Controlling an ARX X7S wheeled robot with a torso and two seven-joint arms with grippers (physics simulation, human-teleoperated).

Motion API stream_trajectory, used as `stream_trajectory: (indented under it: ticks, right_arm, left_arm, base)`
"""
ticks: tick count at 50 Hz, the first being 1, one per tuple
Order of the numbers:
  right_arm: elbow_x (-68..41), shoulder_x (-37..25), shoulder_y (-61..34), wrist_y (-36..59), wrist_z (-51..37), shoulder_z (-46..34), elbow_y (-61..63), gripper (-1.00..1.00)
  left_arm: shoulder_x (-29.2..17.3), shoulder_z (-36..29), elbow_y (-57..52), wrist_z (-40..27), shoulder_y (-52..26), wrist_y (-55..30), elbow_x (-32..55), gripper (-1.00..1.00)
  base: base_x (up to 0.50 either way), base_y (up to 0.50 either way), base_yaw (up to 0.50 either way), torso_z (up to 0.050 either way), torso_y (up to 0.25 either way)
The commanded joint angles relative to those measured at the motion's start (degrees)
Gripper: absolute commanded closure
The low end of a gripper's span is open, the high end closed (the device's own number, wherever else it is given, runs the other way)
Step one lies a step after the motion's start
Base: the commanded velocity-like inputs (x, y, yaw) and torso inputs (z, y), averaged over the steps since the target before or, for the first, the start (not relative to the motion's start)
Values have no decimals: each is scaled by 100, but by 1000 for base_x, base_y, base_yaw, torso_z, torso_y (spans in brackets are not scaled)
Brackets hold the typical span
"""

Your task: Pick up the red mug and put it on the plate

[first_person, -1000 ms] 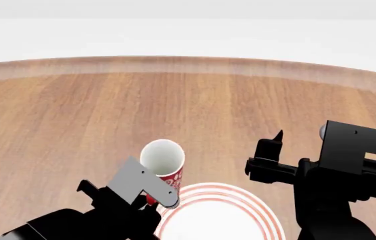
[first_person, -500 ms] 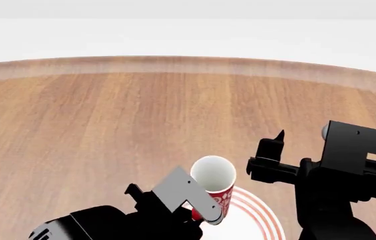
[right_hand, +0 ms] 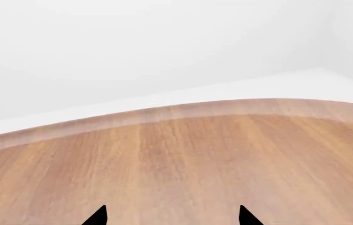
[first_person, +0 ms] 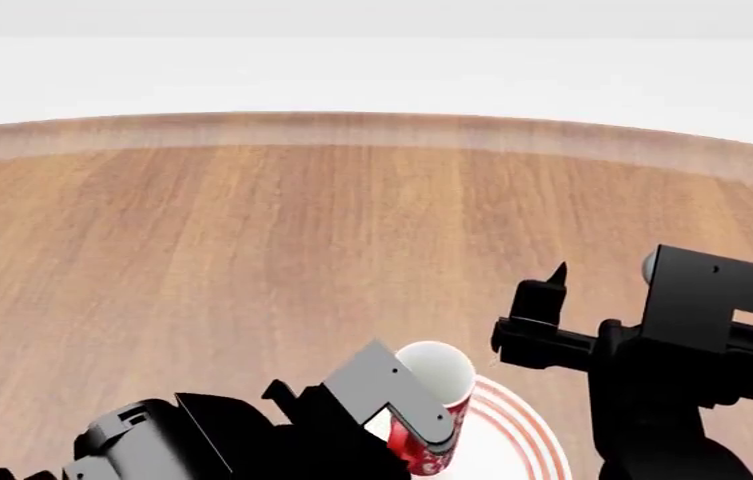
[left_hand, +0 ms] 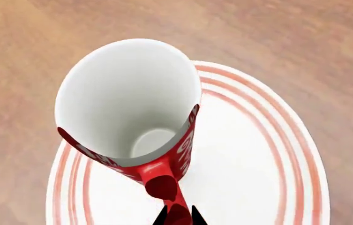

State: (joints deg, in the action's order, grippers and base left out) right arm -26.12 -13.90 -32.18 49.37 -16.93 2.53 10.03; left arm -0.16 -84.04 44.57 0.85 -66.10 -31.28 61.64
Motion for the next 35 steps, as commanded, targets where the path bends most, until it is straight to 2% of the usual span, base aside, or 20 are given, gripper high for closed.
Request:
stream_trajectory:
  ticks: [1,22,35]
  right_arm:
    - [-20,-5,17,-54,4,-22,-44,-100]
    - [-17,1,45,-183,7,-108,-154,-100]
    - [-32,-9,57,-245,11,-137,-214,-100]
  left_arm:
    - [16,-450,332,-23,-171,173,486,100]
    - [16,-440,507,387,-79,-93,629,100]
    - [16,-444,515,393,-77,-199,671,100]
  base:
    - [0,0,0,0,0]
    - [0,0,0,0,0]
    - [0,0,0,0,0]
